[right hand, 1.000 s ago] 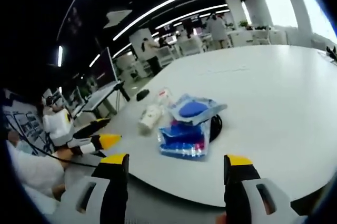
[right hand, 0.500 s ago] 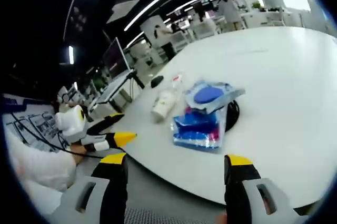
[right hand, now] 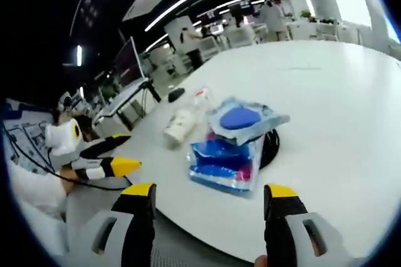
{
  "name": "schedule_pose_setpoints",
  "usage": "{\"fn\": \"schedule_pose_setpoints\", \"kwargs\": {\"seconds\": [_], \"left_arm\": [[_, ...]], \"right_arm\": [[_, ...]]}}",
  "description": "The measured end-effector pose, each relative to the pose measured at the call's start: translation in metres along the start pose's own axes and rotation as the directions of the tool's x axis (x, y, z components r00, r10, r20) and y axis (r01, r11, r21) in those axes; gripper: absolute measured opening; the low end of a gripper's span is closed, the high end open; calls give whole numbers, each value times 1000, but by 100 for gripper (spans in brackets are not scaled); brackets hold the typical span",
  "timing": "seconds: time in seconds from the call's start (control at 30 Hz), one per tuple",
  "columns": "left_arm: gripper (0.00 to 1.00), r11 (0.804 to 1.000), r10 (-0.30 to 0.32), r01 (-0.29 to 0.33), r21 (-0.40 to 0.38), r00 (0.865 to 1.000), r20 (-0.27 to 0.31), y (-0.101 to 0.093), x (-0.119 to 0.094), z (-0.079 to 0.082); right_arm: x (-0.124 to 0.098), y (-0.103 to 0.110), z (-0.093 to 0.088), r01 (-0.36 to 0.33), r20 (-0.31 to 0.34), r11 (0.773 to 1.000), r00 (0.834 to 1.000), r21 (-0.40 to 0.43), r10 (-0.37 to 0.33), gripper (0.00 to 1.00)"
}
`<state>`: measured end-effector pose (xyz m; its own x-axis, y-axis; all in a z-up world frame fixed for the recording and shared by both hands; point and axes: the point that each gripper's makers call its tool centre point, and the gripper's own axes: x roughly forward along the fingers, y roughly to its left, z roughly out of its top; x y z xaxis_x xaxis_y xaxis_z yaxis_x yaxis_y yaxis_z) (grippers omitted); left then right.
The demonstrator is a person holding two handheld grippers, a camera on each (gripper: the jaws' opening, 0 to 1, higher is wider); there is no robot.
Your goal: Arrange the tabletop items into an orderly group along one side of the table until the central work area is clear of visible clutter.
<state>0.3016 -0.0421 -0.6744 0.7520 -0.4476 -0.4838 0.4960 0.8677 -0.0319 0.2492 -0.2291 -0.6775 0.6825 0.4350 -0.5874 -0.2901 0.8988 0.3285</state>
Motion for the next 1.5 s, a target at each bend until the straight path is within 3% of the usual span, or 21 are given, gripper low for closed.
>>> {"fn": "schedule_pose_setpoints", "kwargs": {"seconds": [0.1,0.17,0.27,0.3,0.37,0.4,0.47,0.57,0.77,1.03,1.5], "left_arm": [[85,1000,-6,6,-12,1000,-5,0,0,0],[85,1000,-11,11,-15,1000,23,-1,-2,5],[86,1000,-8,9,-22,999,32,0,-2,7],[86,1000,-7,8,-23,999,31,0,-1,6],[87,1000,-9,10,-26,999,36,0,-2,8],[87,1000,-9,10,-29,999,44,1,-2,10],[88,999,-4,7,-39,998,64,3,-4,15],[90,998,-3,9,-66,997,76,6,-3,21],[93,994,-30,41,-105,994,102,8,5,32],[93,967,-32,58,-246,993,109,23,21,39],[86,949,-55,76,-306,996,75,36,47,58]], "right_arm": [[-1,-1,3,16,28,1000,999,-12,-16,70],[2,-9,4,41,43,999,998,-19,-40,70],[5,-35,3,150,56,984,988,-100,-144,64],[4,-39,3,171,48,981,985,-88,-167,63],[3,-32,22,153,152,987,978,-48,-144,67],[2,-27,25,141,167,988,978,-64,-129,70],[4,-22,21,138,141,984,982,-108,-122,73],[8,-26,11,173,82,961,984,-216,-158,70],[6,-31,11,188,92,967,980,-174,-174,68],[8,-31,6,200,67,961,979,-193,-191,63],[10,-38,-1,216,29,951,976,-220,-215,58]]}}
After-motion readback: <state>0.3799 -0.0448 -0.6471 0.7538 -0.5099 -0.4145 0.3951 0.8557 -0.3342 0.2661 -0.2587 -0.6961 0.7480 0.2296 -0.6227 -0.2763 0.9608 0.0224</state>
